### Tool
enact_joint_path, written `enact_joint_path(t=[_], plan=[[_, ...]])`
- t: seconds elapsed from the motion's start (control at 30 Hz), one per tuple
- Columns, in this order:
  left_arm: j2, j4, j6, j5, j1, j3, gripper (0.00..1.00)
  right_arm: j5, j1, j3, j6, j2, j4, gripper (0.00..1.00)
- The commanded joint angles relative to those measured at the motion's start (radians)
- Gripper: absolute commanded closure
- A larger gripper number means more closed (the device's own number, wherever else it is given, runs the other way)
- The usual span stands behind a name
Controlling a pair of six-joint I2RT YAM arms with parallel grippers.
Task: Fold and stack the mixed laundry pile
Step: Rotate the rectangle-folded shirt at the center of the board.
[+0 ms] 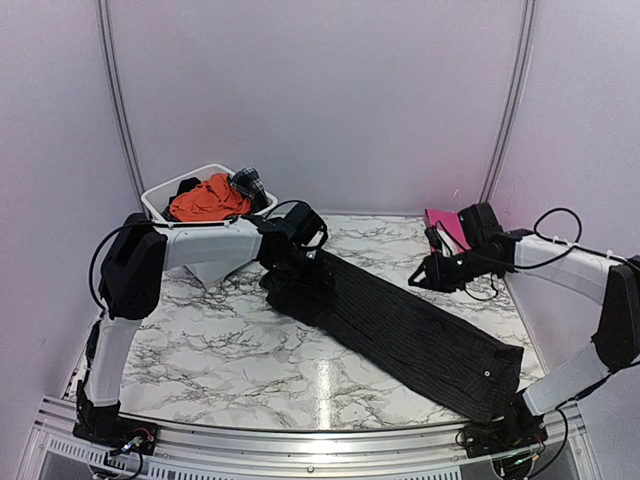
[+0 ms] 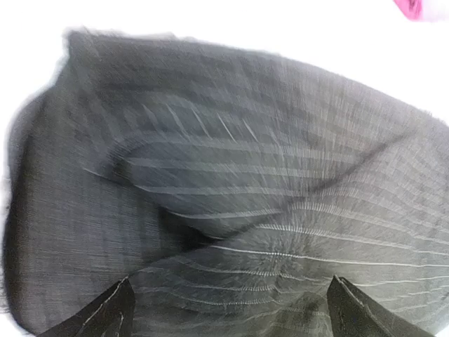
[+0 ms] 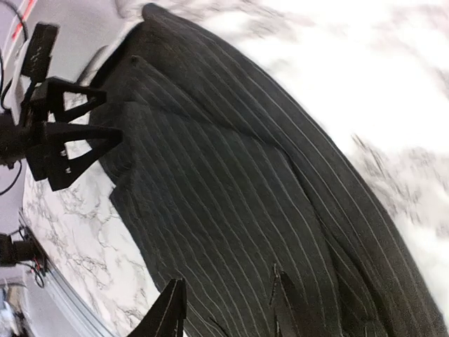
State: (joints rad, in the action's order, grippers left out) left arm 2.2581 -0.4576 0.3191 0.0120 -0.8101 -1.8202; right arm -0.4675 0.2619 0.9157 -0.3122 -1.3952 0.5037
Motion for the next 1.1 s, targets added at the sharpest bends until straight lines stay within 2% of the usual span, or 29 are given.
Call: enact_joint_path(t=[0.0, 0.13, 0.27, 0.47, 0.6, 0.7, 0.77, 0.83, 0.9, 0.97, 1.0, 1.03, 1.07], plan=[[-0.215, -0.038, -0.034, 0.041, 0.034, -0.006, 0.01, 0.106, 0.163, 0.196, 0.104, -0.156, 0.038, 0.64], [-0.387, -0.030, 0.040, 0.058, 0.093, 0.119, 0.01, 0.123, 0.288, 0.366, 0.170, -0.324, 0.046, 0.64], [-0.531, -0.026, 0.045, 0.091, 0.127, 0.242, 0.01, 0.154, 0.379, 0.566, 0.234, -0.527, 0.095, 0.64], [-0.672, -0.028, 0.060, 0.122, 0.139, 0.388, 0.01, 0.168, 0.419, 0.761, 0.224, -0.765, 0.135, 0.64], [-0.741, -0.027, 0.082, 0.141, 0.140, 0.451, 0.01, 0.174, 0.372, 0.810, 0.177, -0.859, 0.131, 0.65], [-0.775, -0.029, 0.089, 0.156, 0.142, 0.478, 0.01, 0.137, 0.290, 0.857, 0.143, -0.933, 0.114, 0.65], [-0.788, -0.030, 0.089, 0.165, 0.143, 0.481, 0.01, 0.110, 0.219, 0.944, 0.128, -1.008, 0.101, 0.65], [-0.789, -0.029, 0.089, 0.170, 0.144, 0.481, 0.01, 0.074, 0.145, 1.125, 0.114, -1.123, 0.126, 0.65], [-0.779, -0.029, 0.079, 0.164, 0.144, 0.477, 0.01, 0.026, 0.103, 1.402, 0.101, -1.251, 0.202, 0.64], [-0.767, -0.034, 0.066, 0.147, 0.144, 0.467, 0.01, -0.023, 0.083, 1.643, 0.081, -1.312, 0.279, 0.60], [-0.763, -0.034, 0.063, 0.143, 0.144, 0.463, 0.01, -0.046, 0.078, 1.670, 0.079, -1.287, 0.287, 0.58], [-0.764, -0.034, 0.062, 0.145, 0.145, 0.461, 0.01, -0.058, 0.077, 1.587, 0.081, -1.225, 0.270, 0.56], [-0.762, -0.032, 0.063, 0.147, 0.144, 0.460, 0.01, -0.063, 0.078, 1.458, 0.088, -1.096, 0.226, 0.54]])
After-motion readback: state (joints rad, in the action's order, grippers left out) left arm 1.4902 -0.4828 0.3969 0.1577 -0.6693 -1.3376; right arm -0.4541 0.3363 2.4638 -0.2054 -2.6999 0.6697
